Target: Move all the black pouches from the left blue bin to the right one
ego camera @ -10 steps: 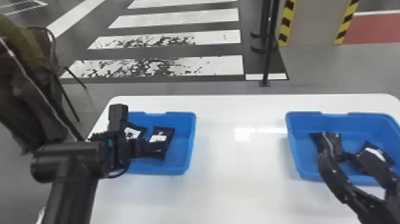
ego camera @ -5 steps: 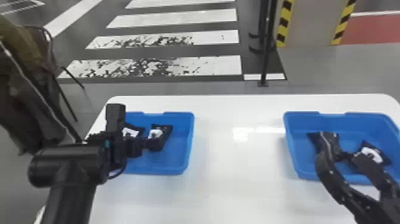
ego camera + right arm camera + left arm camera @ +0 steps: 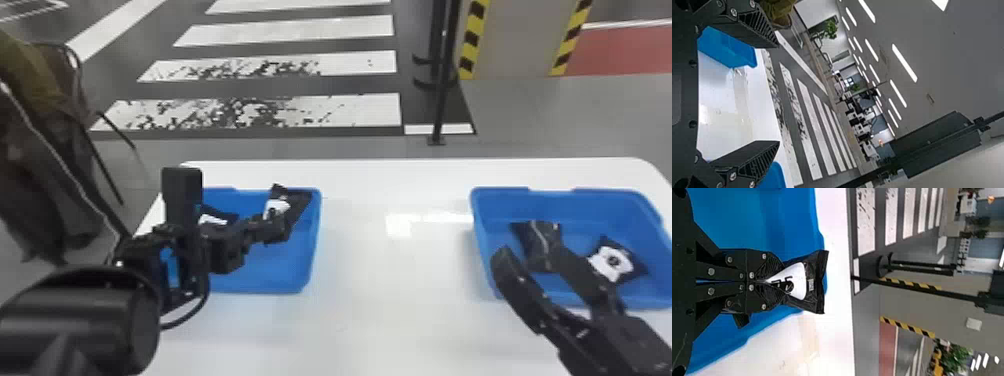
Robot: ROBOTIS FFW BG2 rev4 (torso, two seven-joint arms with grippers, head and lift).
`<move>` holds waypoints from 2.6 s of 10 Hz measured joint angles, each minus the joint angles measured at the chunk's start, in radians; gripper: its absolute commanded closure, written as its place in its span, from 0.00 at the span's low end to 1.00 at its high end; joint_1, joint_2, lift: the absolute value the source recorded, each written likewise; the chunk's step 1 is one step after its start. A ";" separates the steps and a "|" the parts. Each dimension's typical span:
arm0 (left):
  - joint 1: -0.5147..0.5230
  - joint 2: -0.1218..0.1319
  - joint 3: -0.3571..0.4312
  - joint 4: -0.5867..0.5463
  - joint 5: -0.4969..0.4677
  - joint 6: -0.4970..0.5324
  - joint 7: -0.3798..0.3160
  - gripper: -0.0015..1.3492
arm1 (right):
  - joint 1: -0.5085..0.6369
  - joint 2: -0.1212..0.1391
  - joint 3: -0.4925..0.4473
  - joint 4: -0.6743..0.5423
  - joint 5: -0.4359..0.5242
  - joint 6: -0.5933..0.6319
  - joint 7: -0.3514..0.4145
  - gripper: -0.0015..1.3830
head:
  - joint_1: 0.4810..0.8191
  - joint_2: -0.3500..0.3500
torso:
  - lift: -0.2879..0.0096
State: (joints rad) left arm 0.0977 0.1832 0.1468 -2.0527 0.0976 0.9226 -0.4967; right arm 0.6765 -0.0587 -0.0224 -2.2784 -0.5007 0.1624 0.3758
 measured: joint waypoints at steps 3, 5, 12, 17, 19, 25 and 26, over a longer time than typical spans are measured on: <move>0.086 0.002 -0.099 -0.139 0.110 -0.047 -0.009 0.88 | -0.093 -0.036 0.076 0.037 -0.092 0.086 0.029 0.11 | 0.63 0.61 | 0.50; 0.102 0.008 -0.179 -0.179 0.173 -0.054 -0.011 0.88 | -0.160 -0.053 0.108 0.079 -0.123 0.105 0.035 0.11 | 0.63 0.55 | 0.50; 0.086 0.028 -0.335 -0.201 0.290 -0.043 -0.011 0.88 | -0.339 -0.072 0.138 0.274 -0.167 0.108 0.035 0.92 | 0.63 0.38 | 0.50; 0.104 0.021 -0.311 -0.198 0.324 -0.050 0.003 0.05 | -0.338 -0.068 0.141 0.270 -0.184 0.103 0.038 0.92 | 0.63 0.39 | 0.50; 0.137 0.013 -0.278 -0.197 0.327 -0.049 0.001 0.11 | -0.370 -0.072 0.102 0.295 -0.178 0.103 0.037 0.92 | 0.63 0.38 | 0.50; 0.202 -0.013 -0.174 -0.231 0.329 -0.061 -0.002 0.11 | -0.651 -0.130 -0.151 0.657 0.103 0.131 0.021 0.77 | 0.63 0.15 | 0.50; 0.201 -0.016 -0.160 -0.231 0.322 -0.061 -0.002 0.11 | -0.698 -0.136 -0.183 0.734 0.161 0.145 0.011 0.44 | 0.63 0.11 | 0.50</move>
State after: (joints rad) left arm 0.2988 0.1672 -0.0135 -2.2838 0.4200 0.8614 -0.4985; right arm -0.0214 -0.1950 -0.2057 -1.5439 -0.3398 0.3072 0.3863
